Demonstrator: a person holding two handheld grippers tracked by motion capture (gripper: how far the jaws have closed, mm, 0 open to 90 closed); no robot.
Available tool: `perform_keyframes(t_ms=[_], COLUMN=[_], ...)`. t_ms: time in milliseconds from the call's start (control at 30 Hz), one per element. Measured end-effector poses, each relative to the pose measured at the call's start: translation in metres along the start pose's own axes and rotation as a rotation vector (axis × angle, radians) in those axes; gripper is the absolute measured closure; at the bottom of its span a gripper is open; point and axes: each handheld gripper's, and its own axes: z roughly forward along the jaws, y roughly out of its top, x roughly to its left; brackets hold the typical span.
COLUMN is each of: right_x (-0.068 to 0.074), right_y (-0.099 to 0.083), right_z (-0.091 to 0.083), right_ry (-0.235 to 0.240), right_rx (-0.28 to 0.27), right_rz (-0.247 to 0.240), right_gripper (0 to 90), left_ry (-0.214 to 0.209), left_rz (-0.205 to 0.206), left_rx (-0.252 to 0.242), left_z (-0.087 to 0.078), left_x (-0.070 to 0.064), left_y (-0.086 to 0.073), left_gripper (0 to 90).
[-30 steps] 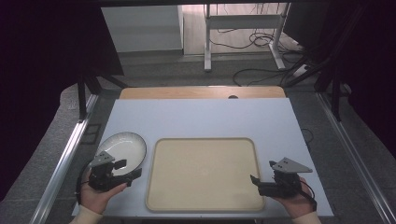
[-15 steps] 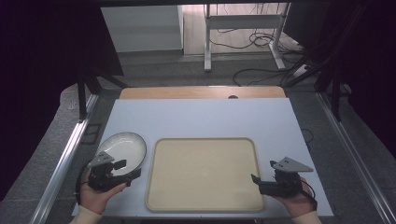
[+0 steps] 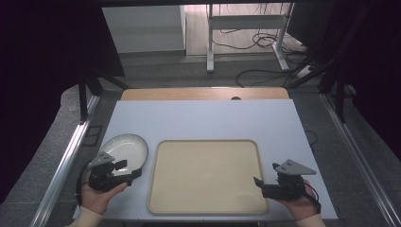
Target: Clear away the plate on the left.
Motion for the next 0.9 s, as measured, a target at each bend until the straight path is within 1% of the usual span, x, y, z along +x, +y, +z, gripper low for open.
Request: perform_keyframes(t_ms=[100, 167, 233, 333, 400, 500, 567, 700, 767, 867, 900], right_x=[-0.001, -0.001, -0.001, -0.001, -0.001, -0.002, -0.003, -0.003, -0.003, -0.004, -0.004], right_y=[0.0, 0.0, 0.0, -0.001, -0.001, 0.0, 0.0, 0.001, 0.001, 0.0, 0.0], right_z=[0.001, 0.0, 0.0, 0.001, 0.001, 0.0, 0.0, 0.0, 0.001, 0.001, 0.001], right_ry=[-0.002, -0.002, -0.005, -0.004, -0.008, -0.015, -0.018, -0.02, -0.016, -0.015, -0.014], right_rx=[0.001, 0.001, 0.002, 0.007, 0.008, 0.0, -0.001, -0.002, 0.0, 0.001, 0.001], right_rz=[0.002, 0.005, 0.006, 0.006, 0.006, 0.009, 0.012, 0.009, 0.007, 0.004, 0.004], right_gripper=[15.5, 15.5, 15.6, 15.7, 15.7, 15.7, 15.7, 15.7, 15.7, 15.7, 15.7], left_ry=[0.011, 0.014, 0.017, 0.044, 0.054, 0.059, 0.064, 0.07, 0.093, 0.107, 0.123], left_rz=[0.022, 0.027, 0.025, 0.026, 0.018, 0.013, 0.018, 0.02, 0.031, 0.005, -0.003], left_rx=[-0.005, -0.005, -0.008, -0.027, -0.037, -0.043, -0.047, -0.032, -0.013, 0.0, 0.0], left_z=[0.003, 0.005, 0.005, 0.003, 0.001, 0.0, 0.0, 0.003, 0.007, 0.012, 0.014], left_x=[-0.002, -0.002, 0.0, 0.004, 0.007, 0.01, 0.011, 0.015, 0.019, 0.029, 0.034], left_y=[0.006, 0.009, 0.011, 0.015, 0.017, 0.022, 0.029, 0.041, 0.045, 0.048, 0.049], left_gripper=[26.0, 25.9, 26.0, 26.9, 27.2, 28.0, 28.4, 28.8, 28.8, 28.7, 28.5])
